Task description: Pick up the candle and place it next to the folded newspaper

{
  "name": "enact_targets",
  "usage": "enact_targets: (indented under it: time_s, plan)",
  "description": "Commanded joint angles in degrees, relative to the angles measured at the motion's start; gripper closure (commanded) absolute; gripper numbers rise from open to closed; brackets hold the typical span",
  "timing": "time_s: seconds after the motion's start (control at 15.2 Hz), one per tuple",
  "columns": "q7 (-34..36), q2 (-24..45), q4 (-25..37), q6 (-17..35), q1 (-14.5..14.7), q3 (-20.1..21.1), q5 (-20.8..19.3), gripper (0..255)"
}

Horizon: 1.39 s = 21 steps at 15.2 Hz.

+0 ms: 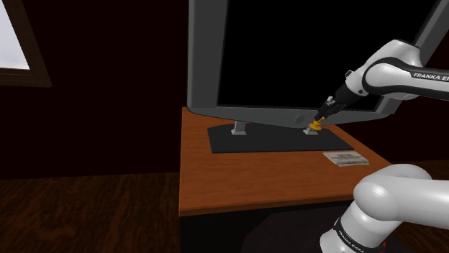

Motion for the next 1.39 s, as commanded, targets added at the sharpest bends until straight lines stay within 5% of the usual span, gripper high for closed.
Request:
enact_targets:
  time_s: [0.0, 0.46, 1.32]
  plan:
    - [-2.97, -0.34, 0.91, -1.29, -1.31, -2.84, -1.37, 255]
    - [-13.63, 0.96, 6.16, -4.8, -4.65, -13.61, -6.07, 255]
    - [-15.44, 2.07, -2.63, 4.76, -6.55, -18.45, -9.6, 255]
